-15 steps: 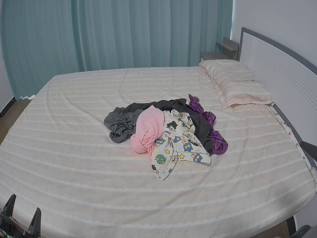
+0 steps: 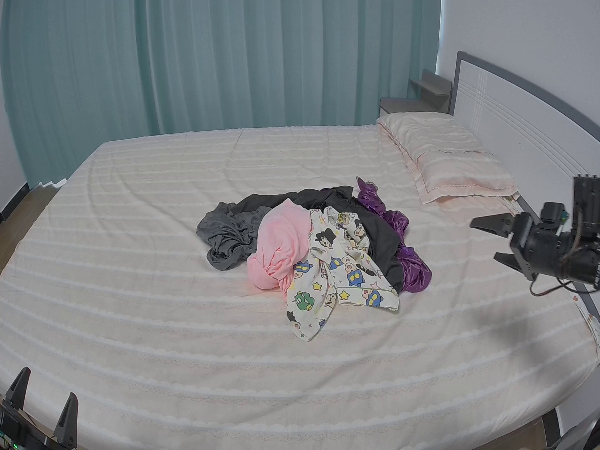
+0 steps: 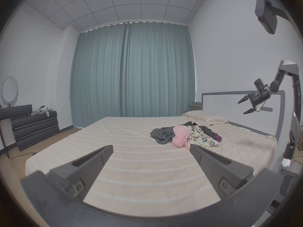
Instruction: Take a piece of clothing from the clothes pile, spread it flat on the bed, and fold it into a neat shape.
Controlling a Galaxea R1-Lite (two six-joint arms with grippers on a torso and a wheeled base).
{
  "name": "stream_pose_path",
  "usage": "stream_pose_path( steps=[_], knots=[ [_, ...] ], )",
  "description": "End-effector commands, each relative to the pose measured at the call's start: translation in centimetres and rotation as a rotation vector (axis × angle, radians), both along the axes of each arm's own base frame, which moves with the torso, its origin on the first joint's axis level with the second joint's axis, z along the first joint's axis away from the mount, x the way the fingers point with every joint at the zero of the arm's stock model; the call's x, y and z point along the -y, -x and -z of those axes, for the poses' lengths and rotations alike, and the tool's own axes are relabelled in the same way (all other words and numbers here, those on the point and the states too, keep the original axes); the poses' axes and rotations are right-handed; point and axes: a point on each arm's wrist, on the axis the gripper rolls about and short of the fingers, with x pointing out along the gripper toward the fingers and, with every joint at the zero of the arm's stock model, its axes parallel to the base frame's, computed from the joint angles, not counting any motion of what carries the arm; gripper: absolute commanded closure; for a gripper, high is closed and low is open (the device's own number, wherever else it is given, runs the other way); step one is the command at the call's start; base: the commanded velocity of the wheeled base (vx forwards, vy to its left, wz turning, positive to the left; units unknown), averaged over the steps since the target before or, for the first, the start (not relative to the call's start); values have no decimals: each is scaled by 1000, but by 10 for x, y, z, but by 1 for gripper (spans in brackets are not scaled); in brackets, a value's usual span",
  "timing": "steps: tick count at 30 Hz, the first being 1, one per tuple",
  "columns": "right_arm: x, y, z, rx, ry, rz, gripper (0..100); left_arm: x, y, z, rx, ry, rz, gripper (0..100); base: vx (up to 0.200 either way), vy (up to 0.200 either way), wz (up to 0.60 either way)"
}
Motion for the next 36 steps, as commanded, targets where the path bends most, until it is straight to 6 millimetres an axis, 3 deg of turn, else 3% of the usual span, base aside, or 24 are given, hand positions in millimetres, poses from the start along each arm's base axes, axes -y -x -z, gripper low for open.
stream_pose_path(
  steps=[1, 6, 15, 23, 36],
  knots=[
    [-50, -165, 160, -249, -38, 121, 0, 0, 0, 5, -7, 0, 0, 0, 0, 0, 0],
    [-53, -176, 174, -253, -36, 121, 0, 0, 0, 5, -7, 0, 0, 0, 0, 0, 0],
    [-61, -178, 198, -288, -9, 115, 0, 0, 0, 5, -7, 0, 0, 0, 0, 0, 0],
    [-84, -181, 211, -280, 22, 89, 0, 0, 0, 5, -7, 0, 0, 0, 0, 0, 0],
    [-107, -183, 210, -246, 31, 37, 0, 0, 0, 5, -7, 0, 0, 0, 0, 0, 0]
  ],
)
